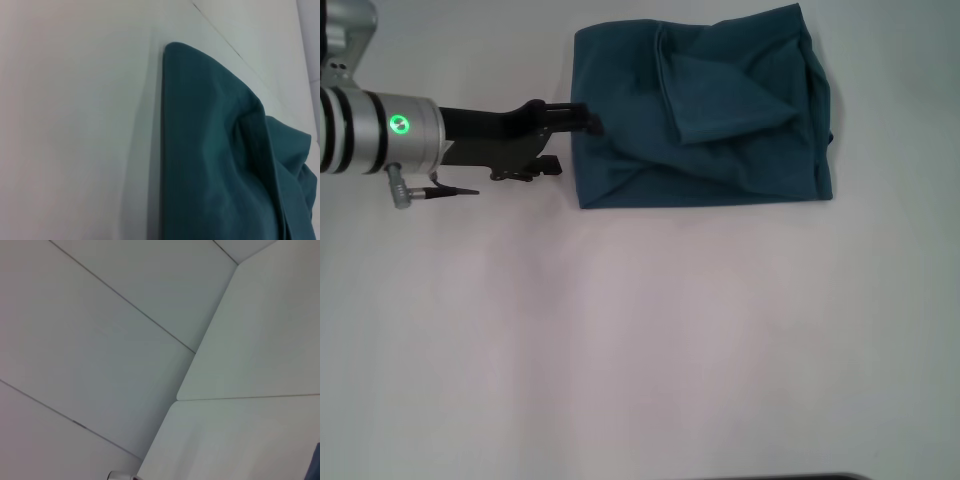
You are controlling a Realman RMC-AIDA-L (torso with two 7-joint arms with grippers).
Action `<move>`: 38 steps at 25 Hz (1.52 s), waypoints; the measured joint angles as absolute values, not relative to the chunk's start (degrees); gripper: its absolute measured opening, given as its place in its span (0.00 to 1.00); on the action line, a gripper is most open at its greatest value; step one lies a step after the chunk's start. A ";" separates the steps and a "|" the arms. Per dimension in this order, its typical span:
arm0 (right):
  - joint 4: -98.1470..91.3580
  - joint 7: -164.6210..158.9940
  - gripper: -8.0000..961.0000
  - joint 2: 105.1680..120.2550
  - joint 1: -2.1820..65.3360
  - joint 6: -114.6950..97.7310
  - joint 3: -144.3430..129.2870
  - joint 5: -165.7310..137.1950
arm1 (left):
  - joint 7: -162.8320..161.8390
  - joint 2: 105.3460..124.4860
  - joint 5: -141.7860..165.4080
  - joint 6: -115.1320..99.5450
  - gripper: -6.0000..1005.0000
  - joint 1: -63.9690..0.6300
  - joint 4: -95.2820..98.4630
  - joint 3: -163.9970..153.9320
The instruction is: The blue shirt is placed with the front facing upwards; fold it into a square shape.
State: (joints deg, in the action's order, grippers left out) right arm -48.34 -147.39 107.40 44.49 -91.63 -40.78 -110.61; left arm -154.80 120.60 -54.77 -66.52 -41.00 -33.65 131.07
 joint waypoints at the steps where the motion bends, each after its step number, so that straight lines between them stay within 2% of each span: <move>1: -48.34 -147.39 0.95 107.40 44.49 -91.62 -40.78 -110.61 | -154.77 120.76 -54.76 -66.36 0.91 -41.10 -33.58 131.04; 14: -48.34 -147.39 0.95 107.33 44.34 -91.54 -40.78 -110.35 | -154.73 121.64 -54.58 -61.26 0.90 -45.65 -29.16 127.06; 22: -48.34 -147.39 0.95 107.31 44.52 -91.40 -40.71 -110.23 | -154.90 121.93 -54.57 -60.10 0.83 -47.65 -29.13 121.39; 33: -47.97 -147.39 0.95 107.37 45.06 -91.54 -39.99 -110.17 | -155.21 122.34 -54.58 -58.77 0.62 -48.40 -29.31 120.12; 38: -46.91 -147.39 0.95 107.40 45.32 -91.42 -39.66 -110.06 | -155.25 122.99 -54.58 -57.68 0.38 -48.83 -29.23 119.61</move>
